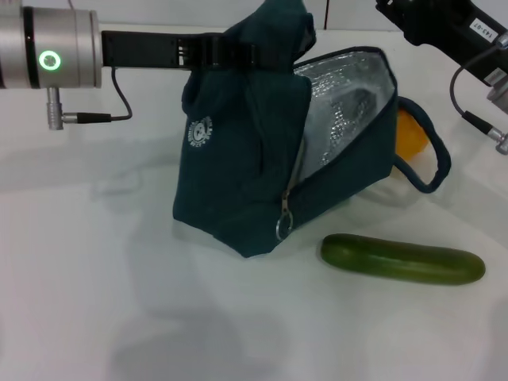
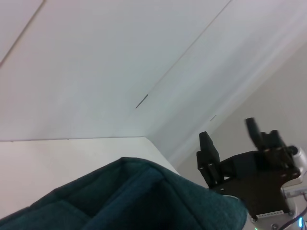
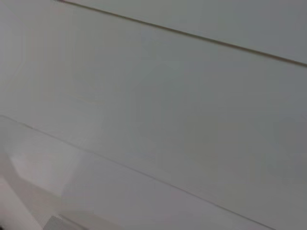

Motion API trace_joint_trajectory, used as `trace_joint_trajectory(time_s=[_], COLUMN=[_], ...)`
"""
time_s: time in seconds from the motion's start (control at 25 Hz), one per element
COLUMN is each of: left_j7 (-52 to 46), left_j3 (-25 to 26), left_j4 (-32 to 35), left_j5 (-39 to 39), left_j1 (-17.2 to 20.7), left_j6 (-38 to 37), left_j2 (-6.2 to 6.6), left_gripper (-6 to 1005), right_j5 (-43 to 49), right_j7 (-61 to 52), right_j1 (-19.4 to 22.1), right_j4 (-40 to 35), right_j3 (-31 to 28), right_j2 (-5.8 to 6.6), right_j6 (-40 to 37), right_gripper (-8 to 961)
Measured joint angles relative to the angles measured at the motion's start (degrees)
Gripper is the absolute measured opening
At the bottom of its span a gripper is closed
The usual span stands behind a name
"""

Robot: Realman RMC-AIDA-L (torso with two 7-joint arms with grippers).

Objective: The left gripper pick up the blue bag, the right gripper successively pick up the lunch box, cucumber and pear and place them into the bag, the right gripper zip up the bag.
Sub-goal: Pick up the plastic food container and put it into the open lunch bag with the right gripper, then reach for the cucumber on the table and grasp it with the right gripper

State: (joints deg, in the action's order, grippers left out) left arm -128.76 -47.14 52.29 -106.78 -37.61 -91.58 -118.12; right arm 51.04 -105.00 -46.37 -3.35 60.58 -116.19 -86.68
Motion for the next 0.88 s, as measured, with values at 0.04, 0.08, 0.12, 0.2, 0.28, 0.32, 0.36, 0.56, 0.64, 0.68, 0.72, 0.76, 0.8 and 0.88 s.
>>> trace_joint_trajectory(time_s=[0.04,0.08,0.12,0.2,0.28,0.32,0.36,0.56,0.64,0.68,0.72,0.76,0.8,0.88], left_j7=[0.00,0.00,0.00,0.07,0.14,0.15,0.16,0.26,0.53,0.71,0.86,1.13,1.54,2.66], left_j3=[0.10,0.15,0.20,0.21,0.21,0.21,0.21,0.28,0.39,0.44,0.45,0.46,0.47,0.87], left_j4=[0.00,0.00,0.00,0.00,0.00,0.00,0.00,0.00,0.00,-0.01,-0.08,-0.32,-0.79,-2.29], left_j5=[0.00,0.00,0.00,-0.01,-0.01,-0.01,-0.01,-0.01,0.05,0.25,0.73,1.46,2.04,3.04], left_j1=[0.05,0.14,0.21,0.40,0.56,0.68,0.83,1.49,1.89,2.21,2.49,2.92,3.30,3.66], left_j6=[0.00,0.01,0.04,0.11,0.19,0.21,0.22,0.30,0.33,0.36,0.38,0.41,0.42,0.44], left_j2=[0.04,0.08,0.11,0.15,0.16,0.17,0.17,0.17,0.12,0.09,0.09,0.10,0.16,0.33], left_gripper=[42,42,42,42,42,42,42,42,42,42,42,42,42,42], right_j5=[0.00,0.00,0.00,0.00,0.15,0.26,0.37,0.45,0.58,0.76,1.21,2.33,3.20,5.30], right_j7=[0.00,0.01,0.09,0.28,0.55,0.83,1.08,2.49,4.05,4.91,5.45,6.22,6.61,7.35], right_j1=[0.02,0.03,0.08,0.28,0.60,0.89,1.17,5.92,8.48,9.60,10.20,11.00,11.30,12.13], right_j4=[-0.23,-0.43,-0.81,-1.75,-3.13,-3.87,-4.56,-11.34,-14.53,-15.82,-16.59,-17.49,-17.88,-18.07], right_j3=[0.06,0.07,0.08,0.12,0.20,0.27,0.34,3.81,5.98,6.92,7.48,8.02,8.16,8.07], right_j2=[0.00,0.00,0.00,0.00,0.00,0.00,0.00,0.50,0.95,1.23,1.53,2.16,2.57,3.76], right_j6=[-0.16,-0.38,-0.72,-1.70,-2.80,-3.26,-3.64,-4.39,-4.43,-4.42,-4.40,-4.39,-4.40,-4.53], right_gripper=[419,495,513,550,587,605,624,711,740,754,768,782,800,837])
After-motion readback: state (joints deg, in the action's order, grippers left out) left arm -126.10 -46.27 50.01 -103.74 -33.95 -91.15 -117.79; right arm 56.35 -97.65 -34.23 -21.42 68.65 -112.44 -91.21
